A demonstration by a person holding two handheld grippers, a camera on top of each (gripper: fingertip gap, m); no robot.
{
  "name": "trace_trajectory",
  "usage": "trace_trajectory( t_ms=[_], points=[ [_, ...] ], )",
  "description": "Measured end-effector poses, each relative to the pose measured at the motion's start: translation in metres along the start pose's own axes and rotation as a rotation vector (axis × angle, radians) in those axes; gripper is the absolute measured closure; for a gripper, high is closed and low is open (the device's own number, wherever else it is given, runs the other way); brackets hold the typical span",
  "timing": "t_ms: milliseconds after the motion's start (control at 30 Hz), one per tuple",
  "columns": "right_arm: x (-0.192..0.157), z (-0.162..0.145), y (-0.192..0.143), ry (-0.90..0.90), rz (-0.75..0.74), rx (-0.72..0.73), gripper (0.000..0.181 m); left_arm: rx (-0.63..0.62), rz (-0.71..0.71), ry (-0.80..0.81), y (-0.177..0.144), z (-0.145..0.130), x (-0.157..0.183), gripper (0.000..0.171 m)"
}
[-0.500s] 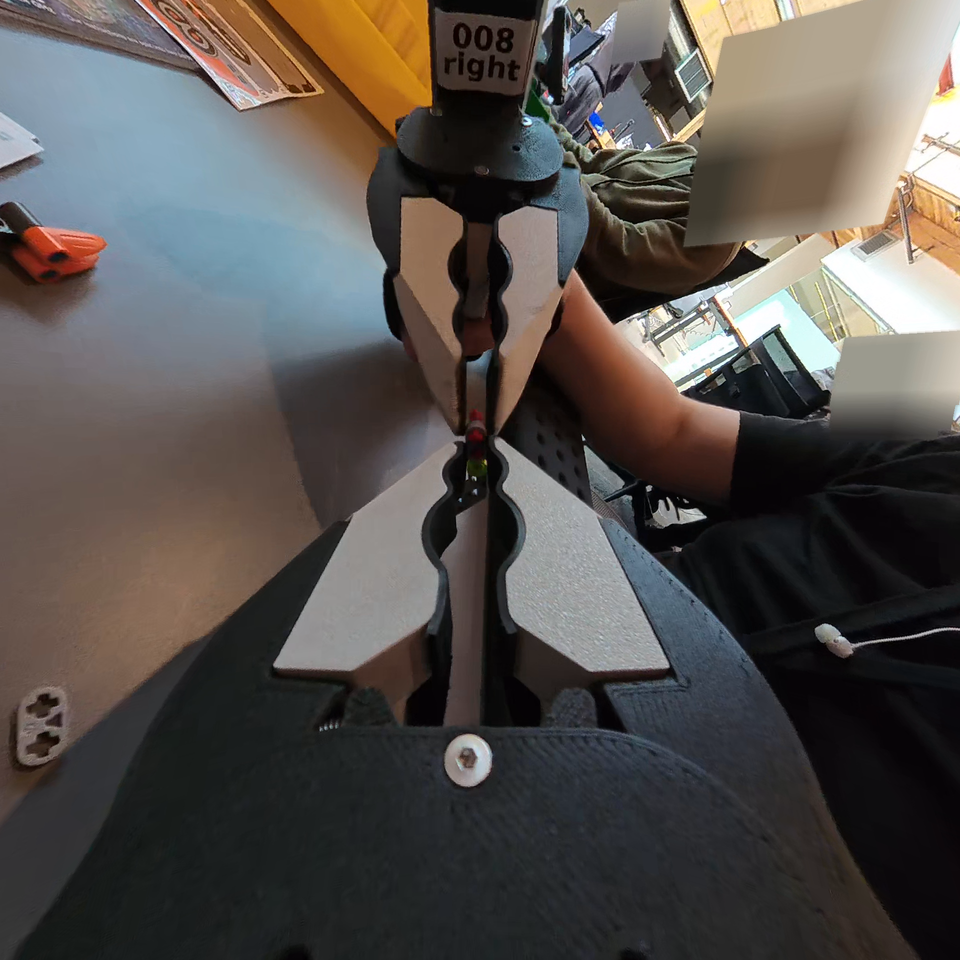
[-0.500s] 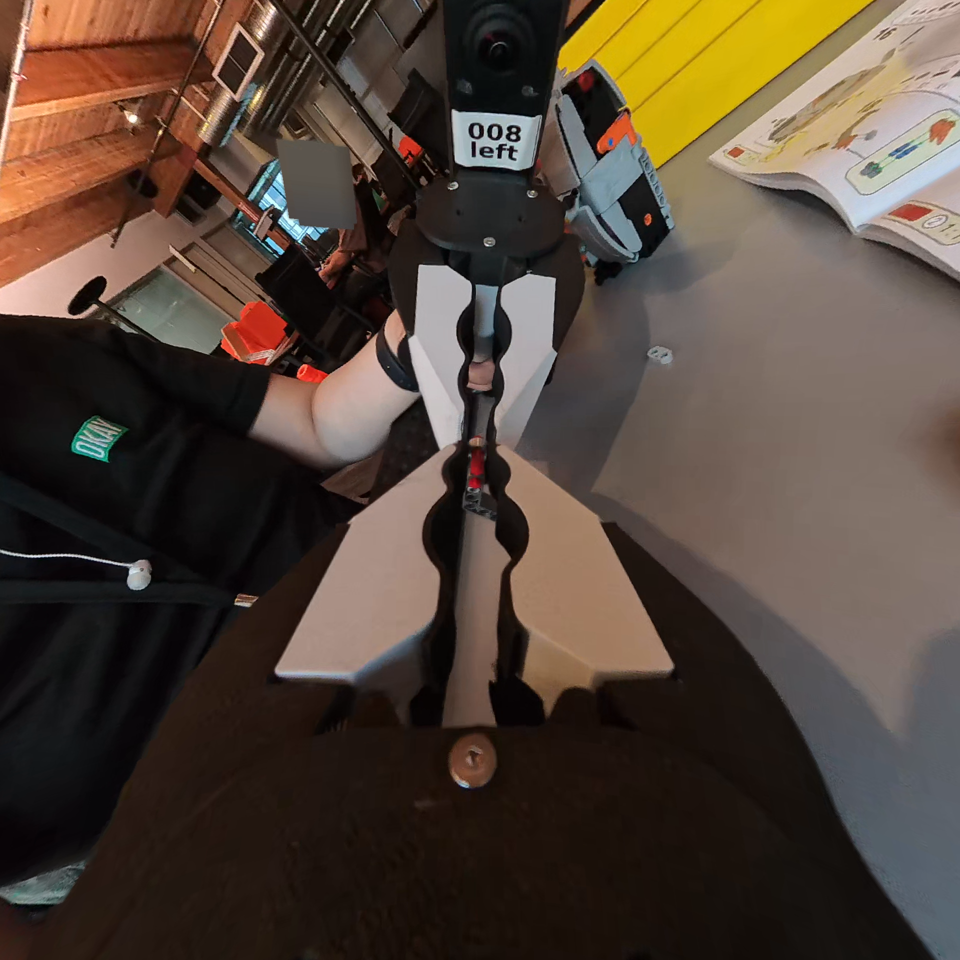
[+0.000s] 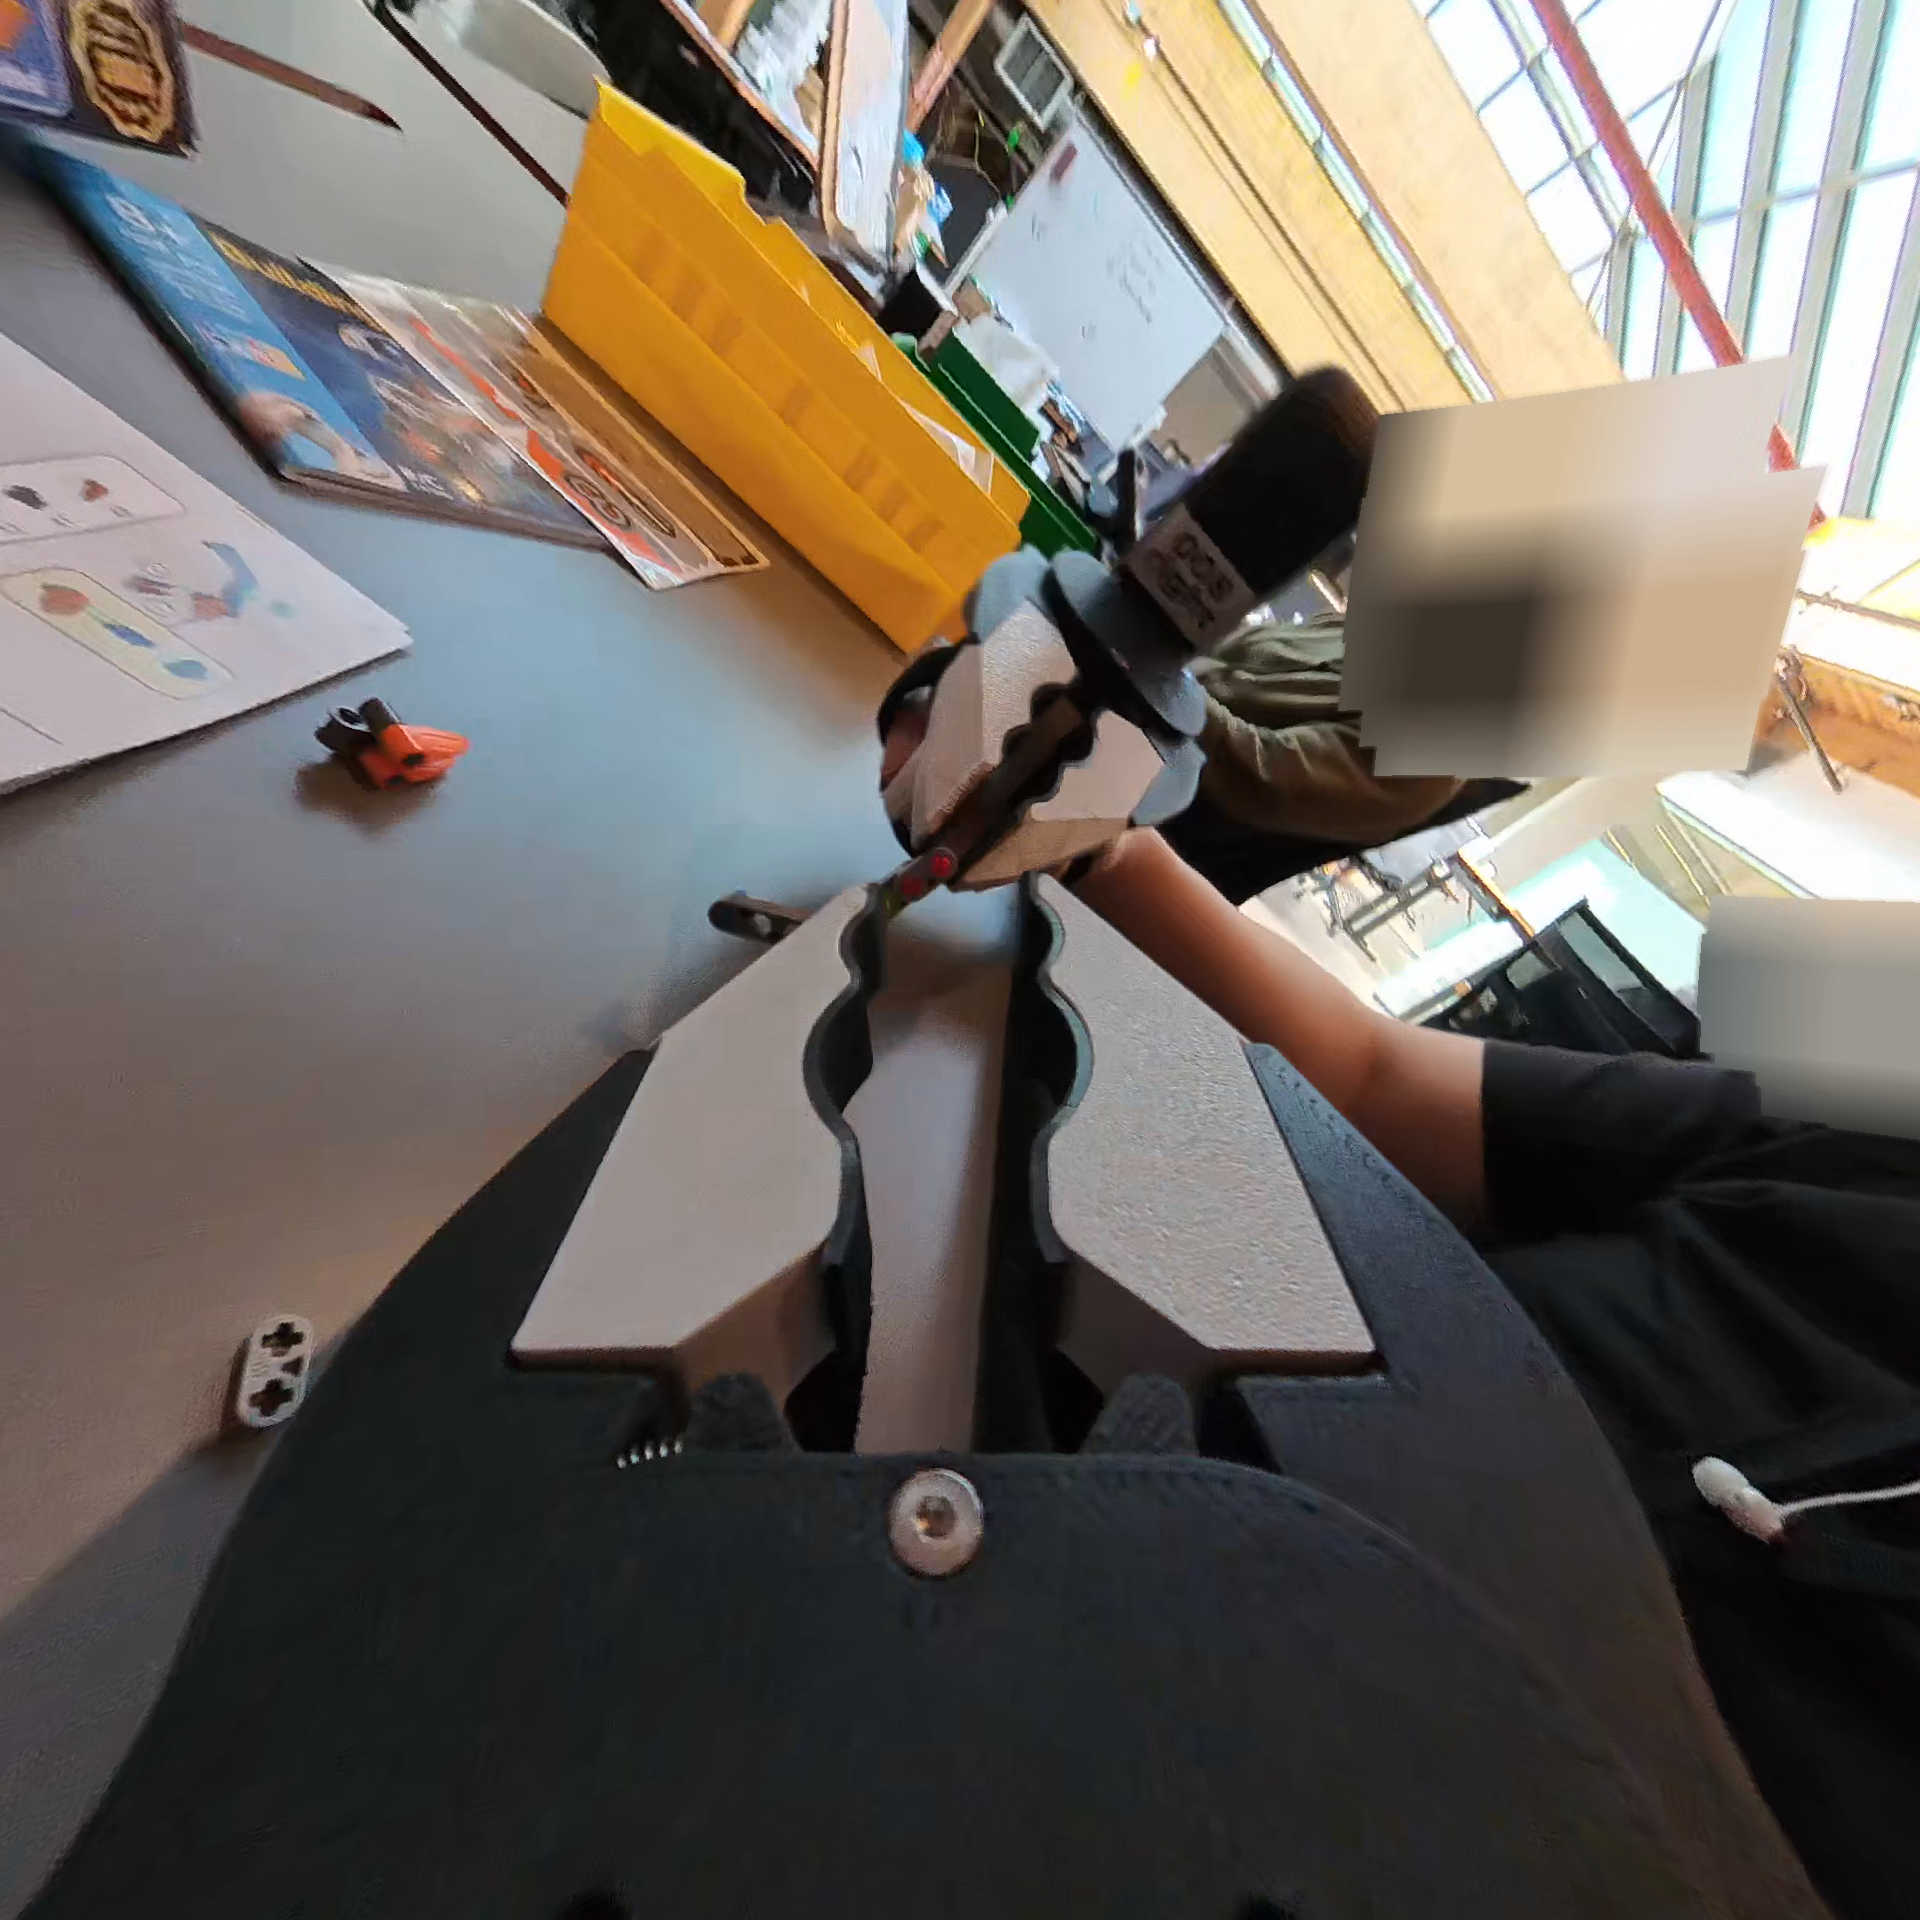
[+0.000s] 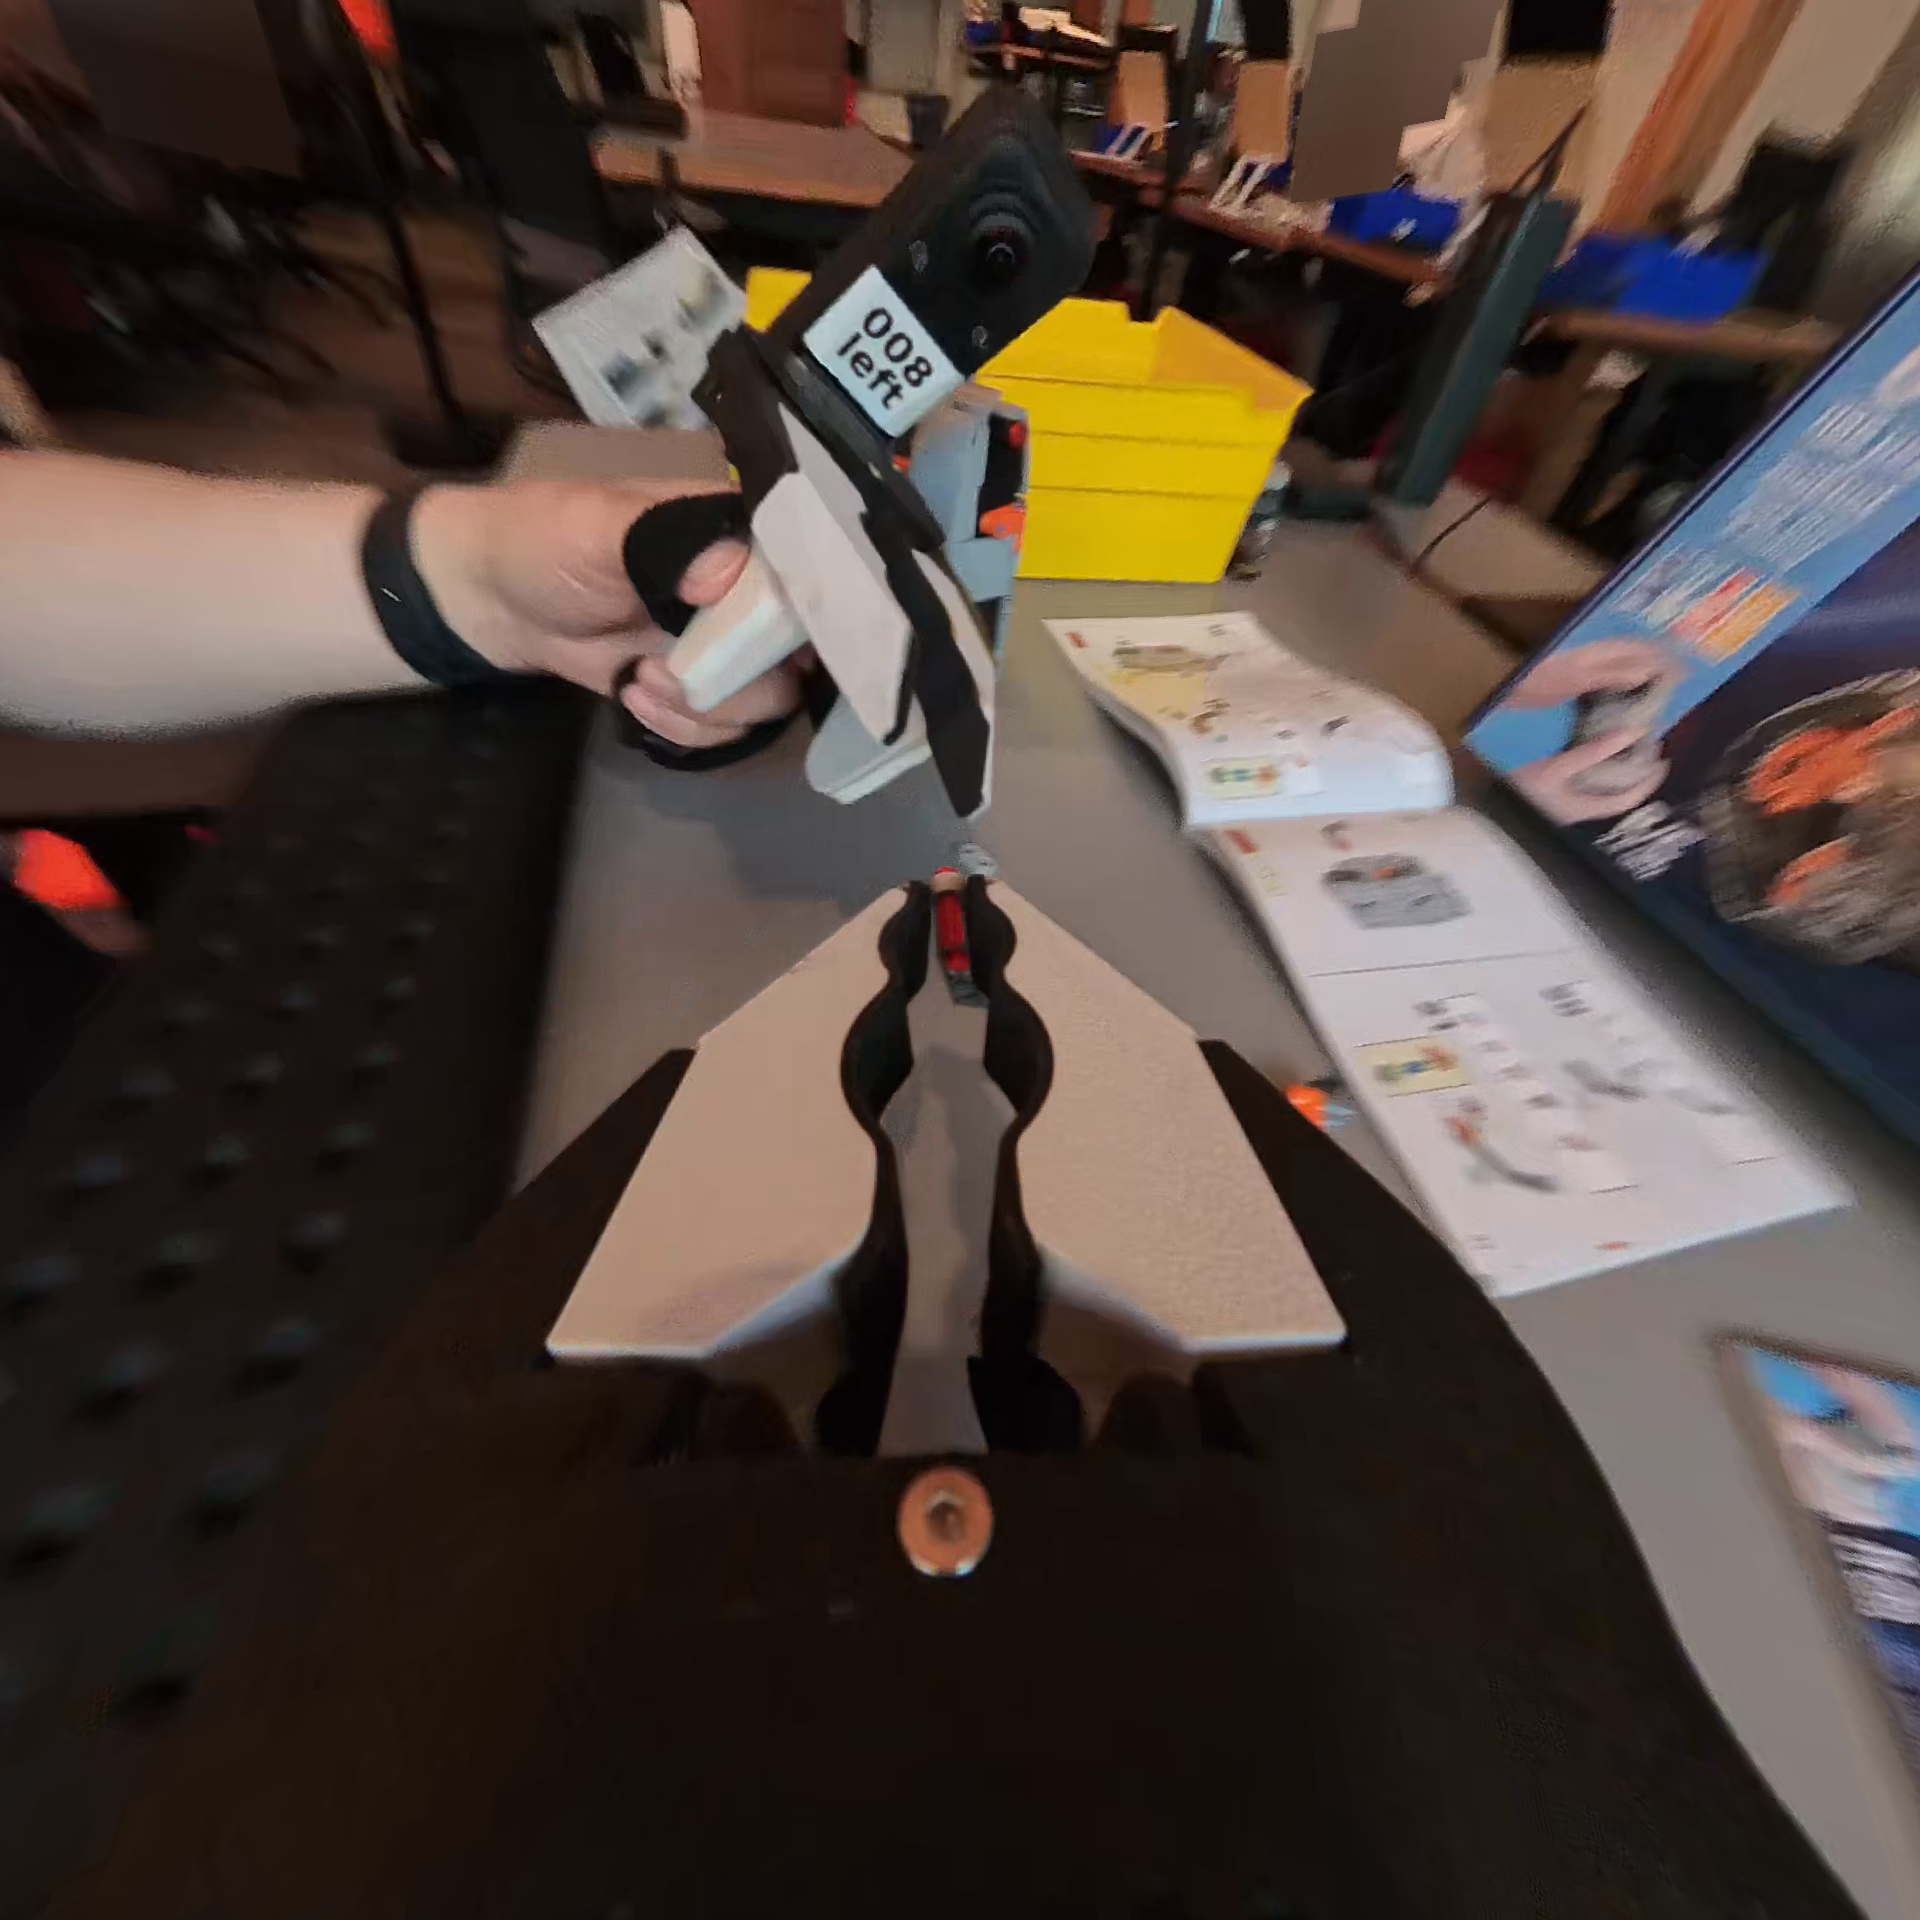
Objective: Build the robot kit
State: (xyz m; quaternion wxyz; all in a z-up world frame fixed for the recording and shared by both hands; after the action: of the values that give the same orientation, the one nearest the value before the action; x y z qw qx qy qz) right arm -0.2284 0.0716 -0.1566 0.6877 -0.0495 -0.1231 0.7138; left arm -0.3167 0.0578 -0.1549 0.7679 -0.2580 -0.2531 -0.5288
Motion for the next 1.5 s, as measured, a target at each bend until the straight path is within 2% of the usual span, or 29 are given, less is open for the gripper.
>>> trace_trajectory(
  t_ms=[67,200,300,333,400,500,600,633,700,800,1033,1100,1167,1300,1500],
  points=[
    [-0.003,0.004,0.0,-0.242,-0.128,-0.043,0.174,0.038,0.045,-0.04,-0.002,0.001,-0.008,0.147],
    [-0.012,0.012,0.004,-0.652,-0.335,-0.144,0.174,0.149,-0.009,-0.158,-0.01,0.011,-0.008,0.144],
    [-0.025,0.033,0.003,-0.939,-0.5,-0.092,0.175,0.153,-0.078,-0.246,-0.006,0.008,-0.004,0.144],
    [-0.031,0.036,0.005,-1.022,-0.515,-0.077,0.175,0.156,-0.133,-0.28,-0.004,0.008,0.0,0.143],
    [-0.034,0.027,0.01,-1.102,-0.501,-0.12,0.175,0.166,-0.23,-0.324,0.001,0.01,0.009,0.141],
    [-0.039,0.025,0.011,-1.182,-0.49,-0.116,0.175,0.09,-0.189,-0.287,0.009,0.001,0.01,0.142],
    [-0.04,0.02,0.01,-1.255,-0.478,-0.129,0.175,0.06,-0.195,-0.255,0.011,-0.002,0.014,0.154],
    [-0.041,0.017,0.01,-1.266,-0.467,-0.136,0.175,0.051,-0.211,-0.259,0.011,-0.003,0.015,0.164],
    [-0.041,0.014,0.01,-1.277,-0.446,-0.138,0.175,0.03,-0.215,-0.271,0.012,-0.006,0.014,0.165],
    [-0.043,0.012,0.012,-1.234,-0.396,-0.128,0.174,-0.008,-0.207,-0.254,0.013,-0.01,0.014,0.167],
    [-0.035,0.008,0.015,-1.112,-0.373,-0.167,0.171,0.021,-0.117,-0.228,0.011,-0.008,0.005,0.167],
    [-0.035,0.009,0.012,-1.045,-0.356,-0.139,0.169,0.017,-0.075,-0.217,0.012,-0.01,0.001,0.167],
    [-0.036,0.018,0.005,-0.937,-0.327,-0.045,0.167,0.009,-0.032,-0.183,0.012,-0.011,-0.001,0.166],
    [-0.026,0.029,-0.015,-0.589,-0.251,0.107,0.165,0.013,0.018,-0.118,0.012,-0.01,-0.001,0.167],
    [0.011,0.027,-0.022,0.276,0.023,0.304,0.161,0.123,0.067,-0.009,0.0,0.006,0.006,0.167]
  ],
)
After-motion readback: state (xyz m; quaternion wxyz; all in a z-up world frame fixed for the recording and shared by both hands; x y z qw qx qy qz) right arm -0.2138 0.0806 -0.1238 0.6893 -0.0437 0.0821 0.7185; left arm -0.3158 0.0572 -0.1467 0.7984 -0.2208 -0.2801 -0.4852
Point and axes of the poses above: each gripper's, where its closed fingertips meet, y out along the fingers, z out of its top, x = y × z across the jaws, the point moved 4 cm from there along -y, back along the fingers, and after that the axes turned 4 degrees about z, right-handed, at the moved point
